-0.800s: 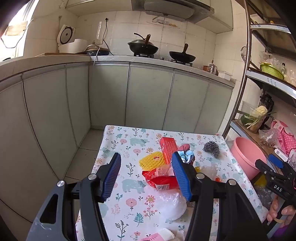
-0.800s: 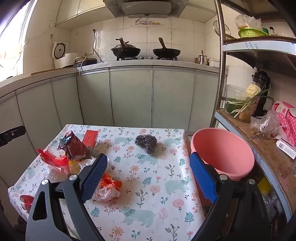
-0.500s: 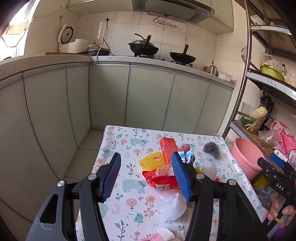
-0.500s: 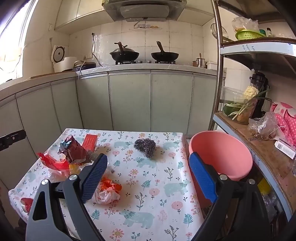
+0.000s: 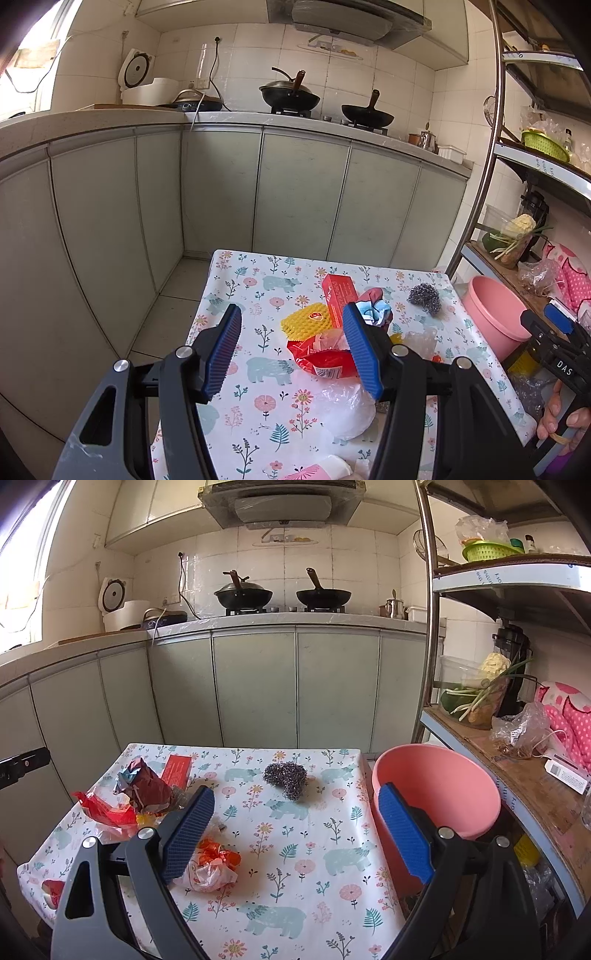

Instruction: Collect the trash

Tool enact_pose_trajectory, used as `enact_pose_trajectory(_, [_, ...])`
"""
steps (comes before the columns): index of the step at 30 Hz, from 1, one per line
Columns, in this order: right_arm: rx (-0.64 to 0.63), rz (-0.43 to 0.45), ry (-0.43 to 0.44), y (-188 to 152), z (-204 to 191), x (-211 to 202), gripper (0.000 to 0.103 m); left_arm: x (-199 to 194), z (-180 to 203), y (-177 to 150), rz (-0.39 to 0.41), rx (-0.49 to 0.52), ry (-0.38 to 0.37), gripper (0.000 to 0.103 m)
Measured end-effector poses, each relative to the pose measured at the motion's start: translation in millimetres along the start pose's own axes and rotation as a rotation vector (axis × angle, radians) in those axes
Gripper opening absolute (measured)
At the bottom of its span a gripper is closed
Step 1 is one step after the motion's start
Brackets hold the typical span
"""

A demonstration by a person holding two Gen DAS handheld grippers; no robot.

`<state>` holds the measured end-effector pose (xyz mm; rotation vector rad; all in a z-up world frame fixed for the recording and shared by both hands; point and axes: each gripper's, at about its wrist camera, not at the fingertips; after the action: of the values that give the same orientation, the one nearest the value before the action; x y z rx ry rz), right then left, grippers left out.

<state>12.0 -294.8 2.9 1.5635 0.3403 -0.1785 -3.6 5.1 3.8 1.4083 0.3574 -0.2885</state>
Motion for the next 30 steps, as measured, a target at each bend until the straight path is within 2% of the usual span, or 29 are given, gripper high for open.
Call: enact_pose_trajectory(30, [0.001, 0.002, -0.002, -3.2, -0.5, 0.5, 0.091, -0.6, 0.1, 0.4, 0.002, -0.001, -0.001, 0.056])
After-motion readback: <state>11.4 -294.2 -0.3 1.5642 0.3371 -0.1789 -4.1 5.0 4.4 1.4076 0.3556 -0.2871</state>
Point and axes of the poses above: each gripper's, at about its wrist camera, not at the fingertips, and x roughly the way its jaws point, z to its right, y to its top, and after that the axes turned 5 degrees about z, right-handed
